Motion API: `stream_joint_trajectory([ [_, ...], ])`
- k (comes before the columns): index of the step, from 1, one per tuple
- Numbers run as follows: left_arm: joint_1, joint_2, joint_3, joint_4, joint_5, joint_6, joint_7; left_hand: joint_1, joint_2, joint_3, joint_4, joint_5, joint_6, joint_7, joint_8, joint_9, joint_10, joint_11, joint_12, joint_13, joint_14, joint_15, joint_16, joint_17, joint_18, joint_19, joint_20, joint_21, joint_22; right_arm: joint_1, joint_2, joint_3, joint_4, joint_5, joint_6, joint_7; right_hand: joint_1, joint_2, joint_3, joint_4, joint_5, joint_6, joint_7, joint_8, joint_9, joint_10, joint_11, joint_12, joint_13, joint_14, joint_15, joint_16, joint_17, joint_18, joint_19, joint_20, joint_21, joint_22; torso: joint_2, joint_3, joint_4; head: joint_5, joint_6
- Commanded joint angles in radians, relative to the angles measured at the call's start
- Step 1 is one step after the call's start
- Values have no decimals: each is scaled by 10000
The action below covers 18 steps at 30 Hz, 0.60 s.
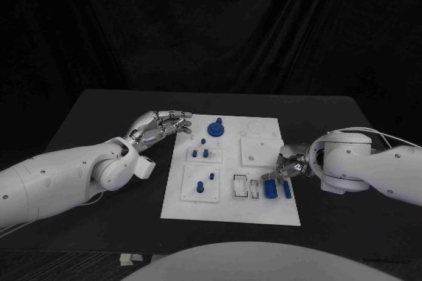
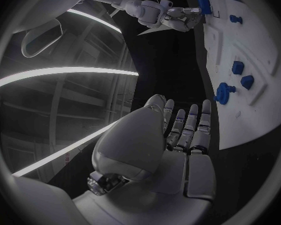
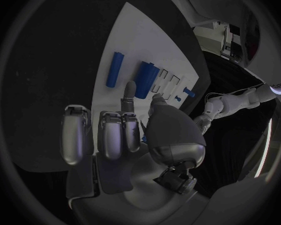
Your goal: Assemble the parts on the task board
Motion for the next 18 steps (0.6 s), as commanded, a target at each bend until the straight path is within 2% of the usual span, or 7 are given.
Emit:
stream_joint_trajectory([
  [1,-29,30,10,4,58,126,61,50,17,66,19,17,30,67,-19,-12,-9,-1,-35,13,-36,9,-51,-11,-98,-43,2,16,-13,-42,91,4,-81,7,97,-220,94,49,-57,-25,-36,-9,55,-98,-29,1057,72,53,2632,1051,-3,46,2613,-127,423,-52,-56,2188,3,10,-4,-14,-2],
  [6,-50,42,11,-10,58,140,37,44,12,77,19,12,25,76,-22,-14,-14,9,-47,12,-38,15,-53,-11,-101,-46,4,15,-14,-75,250,4,-236,7,221,-254,198,35,-85,-85,-27,-41,88,-277,-78,1057,99,53,2632,1032,9,3,2519,-113,396,-40,-111,2168,11,15,-11,-6,-2],
  [13,-64,47,11,-17,58,156,13,44,12,77,19,12,25,76,-22,-14,-14,9,-47,12,-38,15,-53,-11,-101,-46,4,15,-14,-180,517,4,-487,7,937,-518,319,-57,-192,-175,-4,-227,172,-671,-163,1057,155,53,2632,973,103,-130,2239,-67,306,28,-306,2099,15,1,1,-21,-2],
  [14,-65,48,11,-17,58,159,11,44,12,77,19,12,25,76,-22,-14,-14,9,-47,12,-38,15,-53,-11,-101,-46,4,15,-14,-198,542,4,-509,7,1007,-542,339,-57,-196,-187,35,-245,181,-712,-168,1057,164,53,2632,968,115,-143,2212,-67,304,40,-310,2098,15,3,-4,-9,-2],
  [16,-67,49,11,-17,58,163,8,44,12,77,19,12,25,76,-22,-14,-14,9,-47,12,-38,15,-53,-11,-101,-46,4,15,-14,-242,596,5,-555,7,1146,-579,512,-59,-162,-300,506,-265,200,-834,-172,1057,181,53,2632,958,157,-167,2165,-56,284,81,-359,2081,13,5,-9,-5,-2],
  [18,-69,48,11,-15,58,169,6,44,12,77,19,12,25,76,-22,-14,-14,9,-47,12,-38,15,-53,-11,-101,-46,4,15,-14,-269,632,5,-584,7,1226,-594,630,-69,-57,-363,548,-280,209,-914,-166,1057,186,53,2632,944,181,-203,2094,-47,270,108,-396,2070,10,5,-5,-3,-2],
])
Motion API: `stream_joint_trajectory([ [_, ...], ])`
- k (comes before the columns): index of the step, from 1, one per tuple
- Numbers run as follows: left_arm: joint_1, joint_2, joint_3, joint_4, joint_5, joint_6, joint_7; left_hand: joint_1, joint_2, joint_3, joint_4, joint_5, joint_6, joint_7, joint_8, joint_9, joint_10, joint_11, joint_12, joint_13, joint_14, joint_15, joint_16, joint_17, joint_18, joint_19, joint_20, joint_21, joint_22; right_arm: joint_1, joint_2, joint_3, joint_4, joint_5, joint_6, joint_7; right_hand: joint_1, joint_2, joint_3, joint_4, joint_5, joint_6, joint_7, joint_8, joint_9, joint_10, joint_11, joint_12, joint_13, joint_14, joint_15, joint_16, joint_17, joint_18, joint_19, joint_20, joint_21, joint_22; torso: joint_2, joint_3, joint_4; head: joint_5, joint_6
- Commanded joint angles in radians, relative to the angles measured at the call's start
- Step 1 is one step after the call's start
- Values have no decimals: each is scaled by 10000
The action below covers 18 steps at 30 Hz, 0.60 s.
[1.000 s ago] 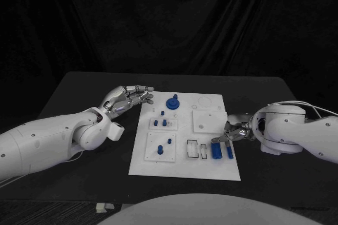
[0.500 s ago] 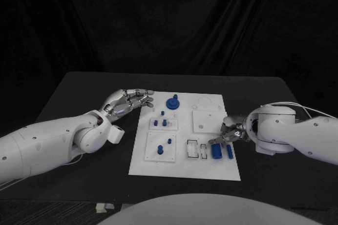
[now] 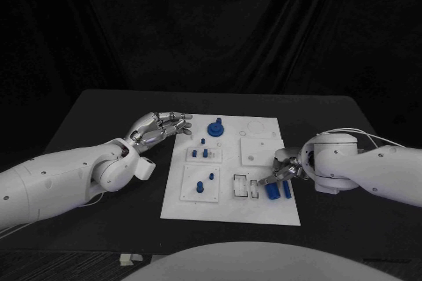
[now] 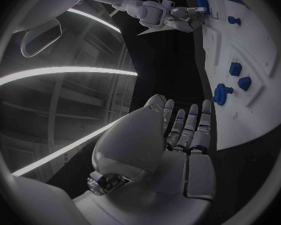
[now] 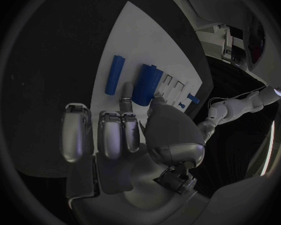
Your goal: Assemble the parts on the task board
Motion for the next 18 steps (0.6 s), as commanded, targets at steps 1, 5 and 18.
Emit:
stream_joint_trajectory([
  [1,-18,19,10,17,58,140,76,44,12,50,-10,12,25,76,-22,-15,-14,9,-47,12,-38,15,-54,-10,-102,-46,4,15,-15,-67,43,2,-56,-1,670,-367,159,-32,141,-81,234,-82,3,-126,4,1023,76,53,2634,914,98,-85,2055,-47,308,89,-64,2061,-5,-3,5,12,-2],
  [5,-21,17,10,12,58,149,74,35,8,65,-9,8,23,83,-24,-17,-10,26,-33,14,-38,23,-55,-10,-107,-50,6,14,-16,-107,81,2,-61,-1,669,-327,423,-133,442,-206,1910,-178,21,-321,87,1023,90,53,2634,892,132,-146,1936,-27,279,131,-153,2034,-9,-3,7,7,-2],
  [18,-32,-6,11,-6,58,156,79,35,8,65,-9,8,23,83,-24,-17,-10,26,-33,14,-38,23,-55,-10,-107,-50,6,14,-16,-142,-40,5,124,940,-1052,490,1182,-829,3203,-370,7928,-175,-235,194,1450,1023,-147,53,2634,870,-69,-216,1792,-6,272,-48,-266,2017,-6,2,-6,32,-2],
])
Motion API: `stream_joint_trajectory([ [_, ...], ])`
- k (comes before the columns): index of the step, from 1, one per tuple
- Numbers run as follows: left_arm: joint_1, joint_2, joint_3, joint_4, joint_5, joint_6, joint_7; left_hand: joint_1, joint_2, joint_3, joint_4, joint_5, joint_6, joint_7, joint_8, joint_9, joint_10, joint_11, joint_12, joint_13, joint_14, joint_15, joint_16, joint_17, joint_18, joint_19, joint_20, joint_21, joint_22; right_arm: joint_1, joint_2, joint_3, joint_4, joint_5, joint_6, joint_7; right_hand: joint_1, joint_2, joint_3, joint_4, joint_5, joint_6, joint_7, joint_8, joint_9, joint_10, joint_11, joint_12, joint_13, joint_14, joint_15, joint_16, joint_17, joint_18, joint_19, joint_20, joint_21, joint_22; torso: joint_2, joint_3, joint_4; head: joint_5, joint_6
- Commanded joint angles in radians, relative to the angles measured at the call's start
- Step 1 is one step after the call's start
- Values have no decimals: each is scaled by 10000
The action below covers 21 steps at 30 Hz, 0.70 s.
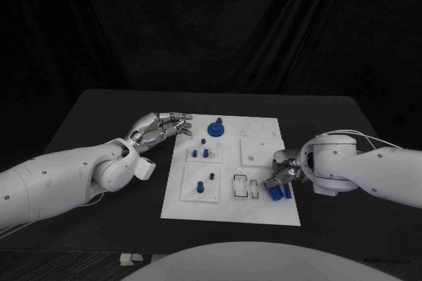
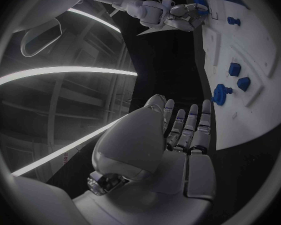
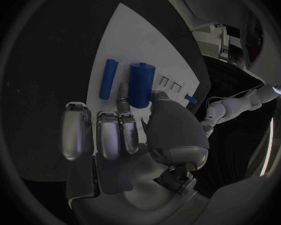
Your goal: Assemble the parts on the task board
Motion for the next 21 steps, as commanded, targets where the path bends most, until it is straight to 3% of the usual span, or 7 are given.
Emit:
stream_joint_trajectory([
  [1,-19,-2,10,12,58,117,104,36,8,65,-10,8,-14,46,-24,-8,-10,26,-33,14,-38,23,-55,-10,-107,-50,7,14,-9,-57,-88,-25,130,699,-1026,384,59,-137,1855,-910,595,-66,-136,332,534,1110,-133,53,2635,887,-86,-60,1751,2,239,-112,-105,2009,2,4,-5,12,-2],
  [6,-21,-15,10,17,58,106,97,36,8,65,-10,8,-14,46,-24,-8,-10,26,-33,14,-38,23,-55,-10,-107,-50,7,14,-9,61,-317,-13,418,1102,-1735,644,-102,-397,2688,-995,667,-148,-163,569,1048,1110,-162,53,2635,869,-104,-109,1651,15,218,-129,-176,1990,1,1,-4,48,-2],
  [14,-21,-17,10,16,58,94,77,28,5,86,-11,6,-12,52,-23,-9,-5,45,-29,15,-35,31,-56,-9,-112,-53,8,14,-10,413,-514,-7,747,1894,-2404,736,-271,-505,2978,-1044,263,-197,-172,659,1302,1110,-174,53,2635,841,-109,-184,1501,30,194,-135,-248,1968,-3,6,-14,72,-2],
  [19,-22,25,10,4,58,93,66,28,5,86,-11,6,-12,52,-23,-9,-5,45,-29,15,-35,31,-56,-9,-112,-53,8,14,-10,503,-396,-8,754,2496,-2239,449,-391,-497,3051,-1002,177,-242,-157,651,1358,1110,-166,53,2635,828,-104,-217,1438,40,176,-133,-294,1953,-3,-6,18,49,-2],
  [21,-22,45,10,0,58,98,63,21,2,97,-11,4,-8,54,-21,-9,1,57,-28,16,-30,35,-54,-7,-115,-53,9,14,-11,518,-284,-9,702,2646,-2071,286,-612,-485,3109,-915,-205,-349,-121,577,1396,1110,-148,53,2635,797,-83,-299,1287,72,115,-118,-444,1905,6,-6,17,22,-2],
])
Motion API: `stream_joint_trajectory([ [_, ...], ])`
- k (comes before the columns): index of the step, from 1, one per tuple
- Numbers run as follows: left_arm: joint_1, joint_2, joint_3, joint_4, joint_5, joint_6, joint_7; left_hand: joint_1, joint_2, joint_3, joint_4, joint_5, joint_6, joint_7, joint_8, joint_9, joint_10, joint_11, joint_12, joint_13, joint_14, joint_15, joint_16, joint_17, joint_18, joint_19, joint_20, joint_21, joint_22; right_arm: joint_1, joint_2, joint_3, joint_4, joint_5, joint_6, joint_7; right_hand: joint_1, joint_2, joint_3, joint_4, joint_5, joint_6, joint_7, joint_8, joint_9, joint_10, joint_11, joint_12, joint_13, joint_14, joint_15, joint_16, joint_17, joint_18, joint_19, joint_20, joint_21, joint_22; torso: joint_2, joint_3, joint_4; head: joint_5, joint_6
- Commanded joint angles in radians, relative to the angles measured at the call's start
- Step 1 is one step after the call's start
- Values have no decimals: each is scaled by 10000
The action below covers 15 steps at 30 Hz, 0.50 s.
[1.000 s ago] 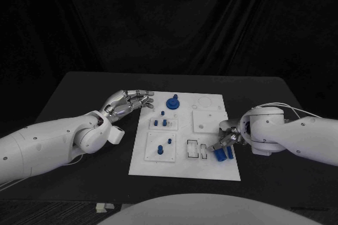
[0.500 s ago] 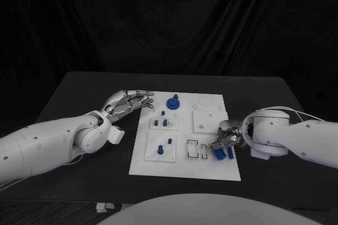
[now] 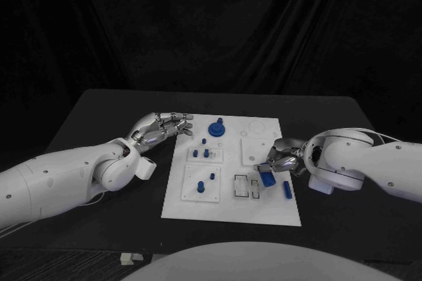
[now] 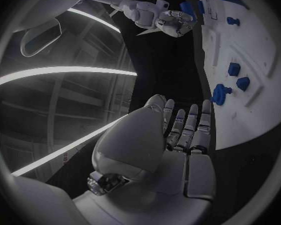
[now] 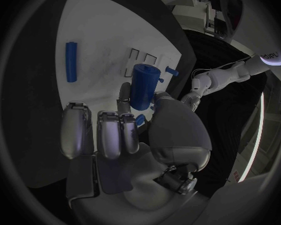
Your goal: Assemble the parts on the task board
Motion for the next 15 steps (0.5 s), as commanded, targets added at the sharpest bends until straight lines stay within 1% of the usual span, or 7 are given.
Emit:
stream_joint_trajectory([
  [1,-14,45,10,8,58,95,89,21,2,69,17,4,-7,54,-21,-10,0,56,-29,16,-30,35,-54,-7,-115,-53,9,14,-11,26,148,-1,-47,842,-60,-334,-192,60,2305,-1430,-256,-223,-66,-46,31,1071,-71,53,2635,765,-30,-78,1264,72,131,-63,-104,1905,14,-7,8,-22,-2],
  [5,-14,74,10,3,58,112,71,21,2,69,17,4,-7,54,-21,-10,0,56,-29,16,-30,35,-54,-7,-115,-53,9,14,-11,7,402,-4,-189,974,250,-584,-379,53,2359,-1410,-817,-353,-13,-179,39,1071,-29,53,2635,733,3,-168,1110,116,48,-35,-324,1835,18,-8,-11,-3,-2],
  [7,-14,77,10,-2,58,124,57,19,1,75,17,3,-6,57,-20,-10,3,59,-29,17,-29,37,-53,-7,-116,-54,9,14,-12,-24,531,-5,-255,984,305,-645,-513,50,2343,-1376,-1210,-527,50,-275,53,1071,25,53,2635,711,43,-232,999,164,-40,-4,-556,1760,15,-20,9,-21,-2],
  [9,-14,78,10,-9,58,138,44,18,1,77,17,3,-6,58,-20,-10,3,60,-29,17,-28,37,-53,-7,-117,-54,10,14,-12,-67,652,-6,-317,927,308,-669,-579,54,2334,-1363,-1354,-604,81,-302,67,1071,52,53,2635,701,66,-265,944,188,-82,17,-673,1723,13,-30,18,-34,-2],
  [11,-14,86,10,-17,58,153,32,18,1,77,17,3,-6,58,-20,-10,3,60,-29,17,-28,37,-53,-7,-117,-54,10,14,-12,-139,774,-6,-384,856,267,-675,-644,63,2312,-1346,-1569,-686,111,-325,85,1071,81,53,2635,685,92,-308,876,213,-128,40,-799,1683,15,-25,11,-20,-2],
  [12,-14,90,10,-20,58,158,28,18,1,77,17,3,-6,58,-20,-10,3,60,-29,17,-28,37,-53,-7,-117,-54,10,14,-12,-167,811,-6,-407,838,249,-674,-699,82,2274,-1341,-1958,-748,134,-327,117,1071,105,53,2635,674,115,-342,824,233,-165,65,-908,1648,17,-25,9,-13,-2],
  [15,-14,99,10,-28,58,173,13,18,1,77,17,3,-6,58,-20,-10,3,60,-29,17,-28,37,-53,-7,-117,-54,10,14,-12,-261,925,-7,-488,798,218,-680,-812,114,2208,-1298,-2389,-897,188,-359,152,1071,153,53,2635,654,153,-404,732,268,-225,101,-1092,1588,22,-14,12,-6,-2],
])
